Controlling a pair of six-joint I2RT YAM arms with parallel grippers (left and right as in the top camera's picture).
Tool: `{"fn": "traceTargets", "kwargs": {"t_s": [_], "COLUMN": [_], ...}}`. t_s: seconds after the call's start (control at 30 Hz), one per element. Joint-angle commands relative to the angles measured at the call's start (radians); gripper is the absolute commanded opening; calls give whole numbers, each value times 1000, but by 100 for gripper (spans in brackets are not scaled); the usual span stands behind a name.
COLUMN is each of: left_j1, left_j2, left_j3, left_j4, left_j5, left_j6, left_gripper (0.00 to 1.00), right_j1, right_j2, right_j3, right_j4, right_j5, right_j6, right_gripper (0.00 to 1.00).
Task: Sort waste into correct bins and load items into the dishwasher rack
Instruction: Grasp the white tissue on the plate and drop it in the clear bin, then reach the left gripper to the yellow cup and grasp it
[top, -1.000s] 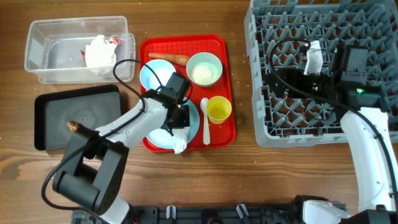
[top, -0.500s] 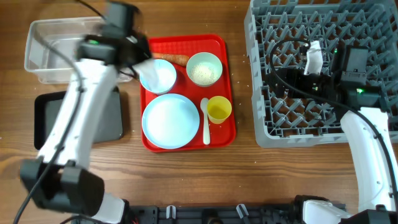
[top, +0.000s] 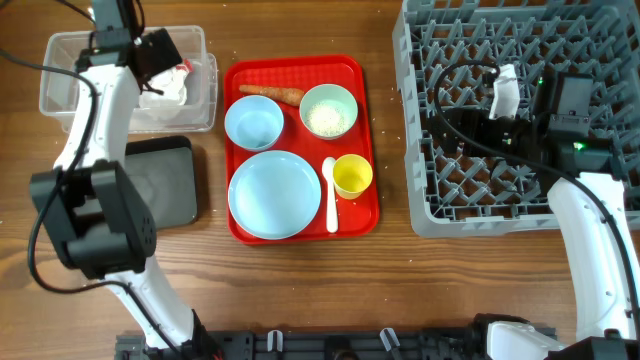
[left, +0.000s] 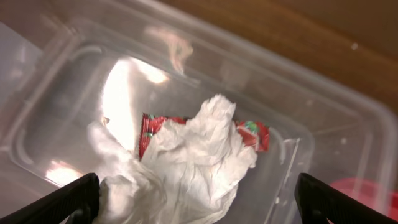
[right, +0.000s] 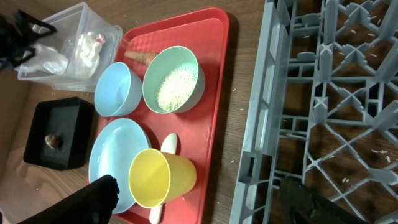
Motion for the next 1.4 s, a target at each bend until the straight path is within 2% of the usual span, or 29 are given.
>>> {"fn": "traceTargets", "kwargs": {"t_s": [0.0,0.13,0.3,0.37,0.47,0.53,0.67,0.8,0.93,0.97,1.0,1.13,1.37], "left_j1": [-9,-47,-80,-70,-96,-169,-346,-509,-626,-640,-645,-600,-485], "left_j2": [-42,-151,-214,-195,-192,-195,-188,-148,-90,-79,-72,-108,-208], "left_j3": [21,48,47,45,46,46,45,45,45,45,45,47,47], "left_j4": [14,-24,-70,-80,-91,-98,-192,-249,-233,-228,-228,-269,-384], "left_j5": [-8,40,-66,-32,79,137,134,135,110,107,107,113,159], "left_j6": [20,68,68,68,74,161,190,78,69,59,37,-100,-117], "left_gripper": [100,100,99,94,93,93,92,88,87,87,88,93,90], "right_j1": [4,4,4,4,4,4,4,4,4,5,5,10,130], "right_j2": [3,3,3,3,3,3,3,3,3,3,3,2,2], "right_j3": [15,15,15,15,15,15,15,15,15,15,15,42,108], "right_j4": [6,6,6,5,6,10,8,10,6,6,10,12,18], "right_j5": [6,6,6,6,6,6,6,6,6,6,6,59,262], "right_j6": [6,6,7,6,7,8,8,7,7,7,7,51,117], "right_gripper": [85,85,86,86,86,86,85,86,85,82,79,79,79]}}
